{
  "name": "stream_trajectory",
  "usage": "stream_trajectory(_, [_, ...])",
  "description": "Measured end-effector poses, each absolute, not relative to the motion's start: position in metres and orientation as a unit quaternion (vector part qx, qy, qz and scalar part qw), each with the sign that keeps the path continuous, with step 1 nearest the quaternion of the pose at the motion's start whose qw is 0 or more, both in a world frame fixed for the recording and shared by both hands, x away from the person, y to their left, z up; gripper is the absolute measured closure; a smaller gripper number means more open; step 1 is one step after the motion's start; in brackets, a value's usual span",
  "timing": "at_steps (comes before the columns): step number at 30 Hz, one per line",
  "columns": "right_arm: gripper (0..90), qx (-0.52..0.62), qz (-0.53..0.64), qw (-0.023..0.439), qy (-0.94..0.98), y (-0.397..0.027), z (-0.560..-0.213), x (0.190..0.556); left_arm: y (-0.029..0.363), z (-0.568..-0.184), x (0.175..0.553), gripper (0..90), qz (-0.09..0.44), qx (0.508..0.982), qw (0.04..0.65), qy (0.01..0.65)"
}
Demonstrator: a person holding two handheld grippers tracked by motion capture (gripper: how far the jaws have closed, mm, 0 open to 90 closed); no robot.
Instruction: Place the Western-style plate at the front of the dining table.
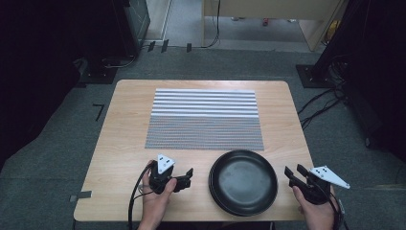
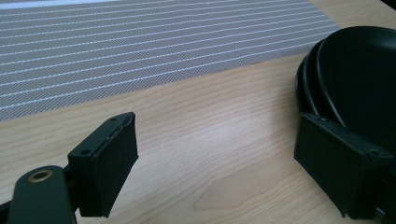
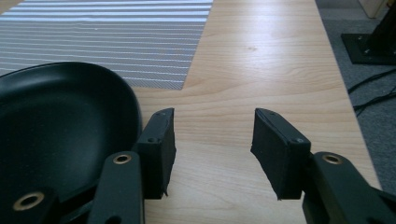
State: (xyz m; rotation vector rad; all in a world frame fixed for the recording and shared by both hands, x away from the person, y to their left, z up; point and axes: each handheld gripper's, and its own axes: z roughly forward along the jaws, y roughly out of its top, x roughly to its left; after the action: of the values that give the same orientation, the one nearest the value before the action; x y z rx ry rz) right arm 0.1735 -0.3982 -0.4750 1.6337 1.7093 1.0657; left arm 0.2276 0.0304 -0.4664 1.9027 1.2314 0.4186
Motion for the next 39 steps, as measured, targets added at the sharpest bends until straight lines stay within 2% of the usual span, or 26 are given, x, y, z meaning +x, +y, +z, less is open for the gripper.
stream_trajectory(5, [54.9,0.605,0.409,0.254,0.635,-0.393,-0.478,0.173,0.023,-0.464,0.229,13.3,0.162,0.755,0.413,0.483])
stream_trajectory(12, [56.3,0.606,0.411,0.239,0.637,-0.389,-0.481,0.173,0.010,-0.463,0.230,13.3,0.156,0.759,0.417,0.474])
stream_trajectory(16, [62.9,0.608,0.425,0.222,0.633,-0.389,-0.481,0.172,0.004,-0.464,0.230,13.3,0.150,0.762,0.419,0.470])
stream_trajectory(19, [66.4,0.604,0.435,0.209,0.635,-0.388,-0.482,0.172,-0.002,-0.466,0.230,13.5,0.138,0.766,0.423,0.464])
stream_trajectory(29, [70.1,0.607,0.449,0.180,0.630,-0.387,-0.483,0.171,-0.015,-0.471,0.227,14.3,0.099,0.775,0.436,0.447])
stream_trajectory(33, [70.6,0.607,0.452,0.173,0.631,-0.386,-0.484,0.171,-0.021,-0.470,0.224,16.4,0.089,0.777,0.440,0.442])
stream_trajectory(37, [74.0,0.611,0.465,0.152,0.622,-0.387,-0.486,0.171,-0.023,-0.472,0.225,28.4,0.075,0.776,0.441,0.445])
stream_trajectory(39, [74.8,0.612,0.467,0.149,0.620,-0.387,-0.486,0.171,-0.024,-0.473,0.224,30.5,0.068,0.775,0.444,0.444])
